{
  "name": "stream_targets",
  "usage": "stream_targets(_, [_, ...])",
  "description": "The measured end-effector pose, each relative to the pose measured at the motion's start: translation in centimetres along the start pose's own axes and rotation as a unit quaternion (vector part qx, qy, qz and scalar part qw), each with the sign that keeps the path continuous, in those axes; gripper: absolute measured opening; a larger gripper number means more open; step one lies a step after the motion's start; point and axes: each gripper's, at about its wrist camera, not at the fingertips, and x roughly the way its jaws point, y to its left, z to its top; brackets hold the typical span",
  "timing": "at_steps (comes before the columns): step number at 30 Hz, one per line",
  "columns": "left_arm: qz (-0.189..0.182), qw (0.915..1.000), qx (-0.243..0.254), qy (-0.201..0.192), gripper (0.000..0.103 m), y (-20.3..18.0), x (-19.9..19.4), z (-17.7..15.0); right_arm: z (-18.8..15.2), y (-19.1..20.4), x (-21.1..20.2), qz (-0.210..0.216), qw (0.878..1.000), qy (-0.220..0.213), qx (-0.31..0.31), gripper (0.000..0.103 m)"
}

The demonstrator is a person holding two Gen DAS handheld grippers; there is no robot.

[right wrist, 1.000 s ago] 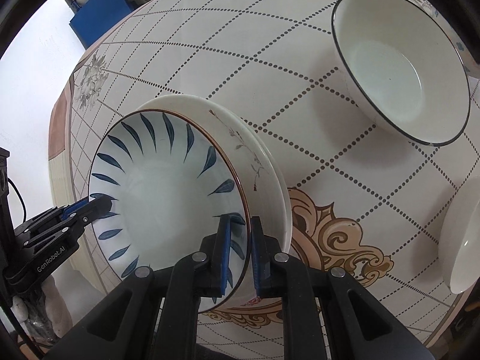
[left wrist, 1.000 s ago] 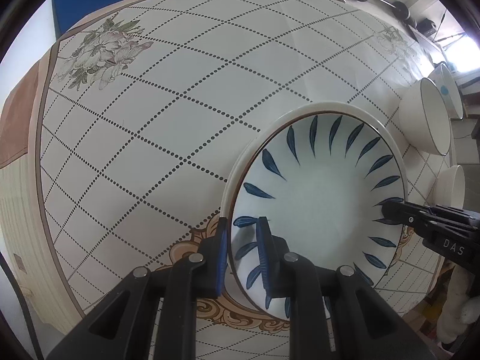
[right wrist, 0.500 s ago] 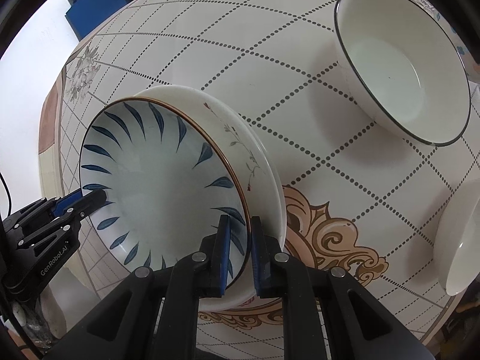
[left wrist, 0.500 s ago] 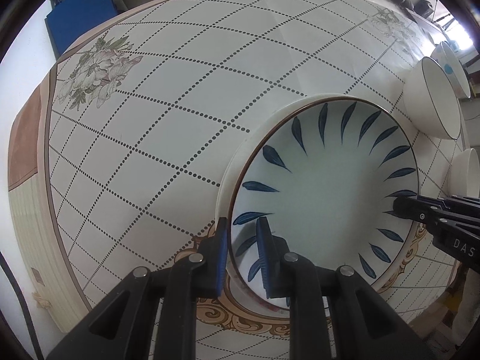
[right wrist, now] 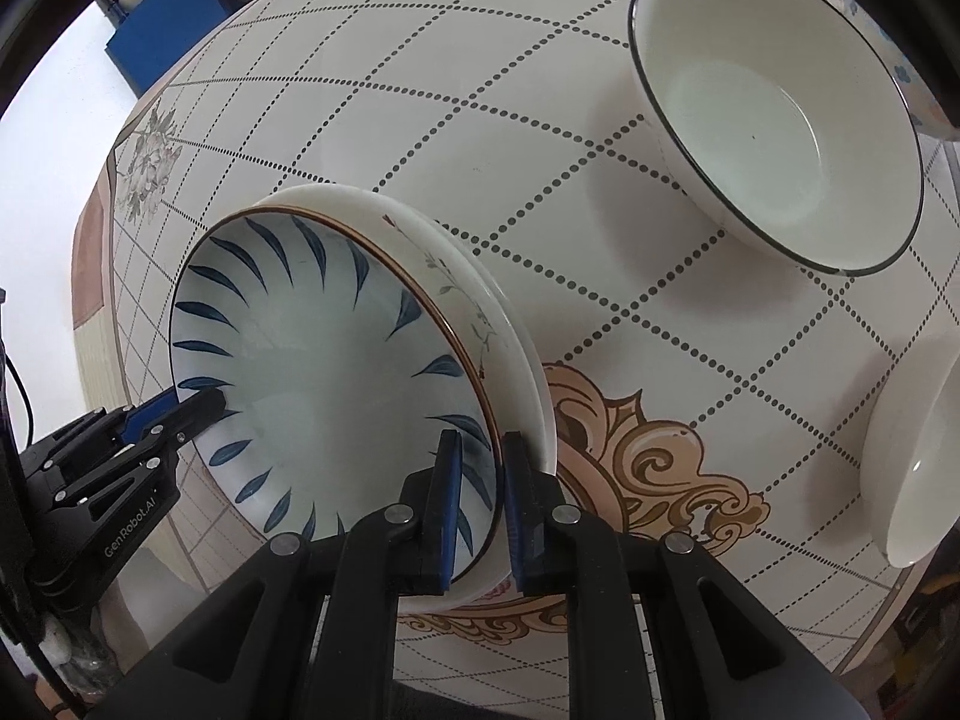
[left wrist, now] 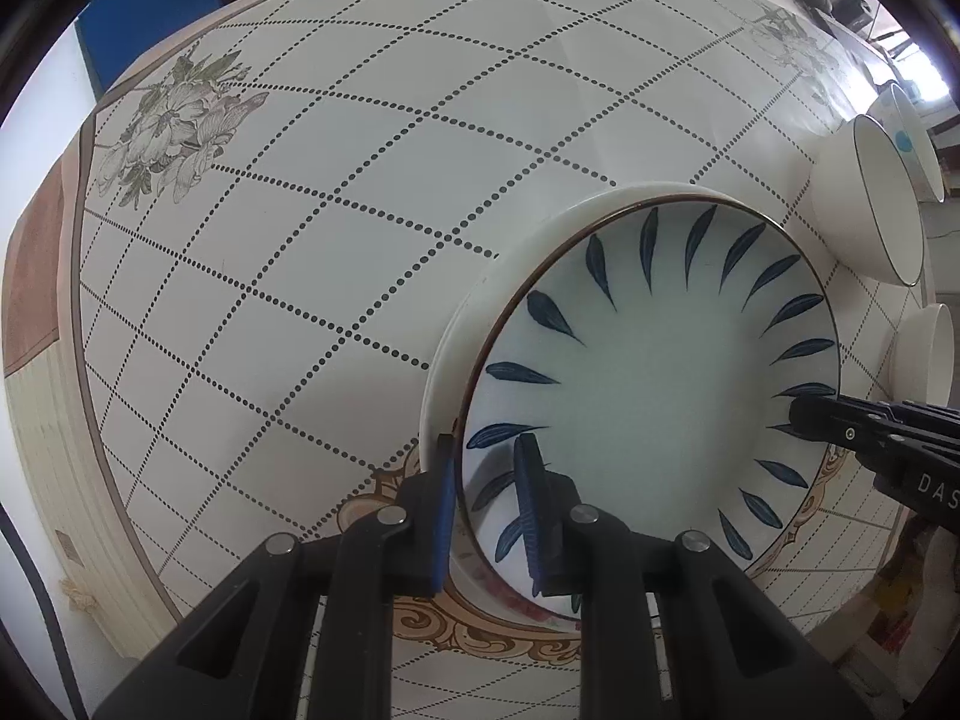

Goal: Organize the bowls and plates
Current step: 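Lift the blue-striped plate with both grippers and carry it over the plate stack, then lower the blue-striped plate onto the pink-rose plate and open both grippers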

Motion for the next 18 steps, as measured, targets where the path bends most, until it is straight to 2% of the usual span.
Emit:
stream_targets(8, [-0.037, 0.9983, -0.025, 0.037, 0.017, 1.6, 1.1, 0.5, 0.4, -1.7, 0.5, 0.055, 0.997, 0.022, 0.041, 0.019])
stream_targets(11, [-0.049, 0.9972, -0.032, 0.046, 0.017, 2.3, 1.7, 0.8, 0.6, -1.9, 0.6, 0.078, 0.996, 0.028, 0.045, 0.029])
stream_targets(18, [-0.070, 0.9952, -0.034, 0.059, 0.022, 3.2, 1.6, 1.0, 0.7, -1.0, 0.7, 0.094, 0.994, 0.039, 0.045, 0.051])
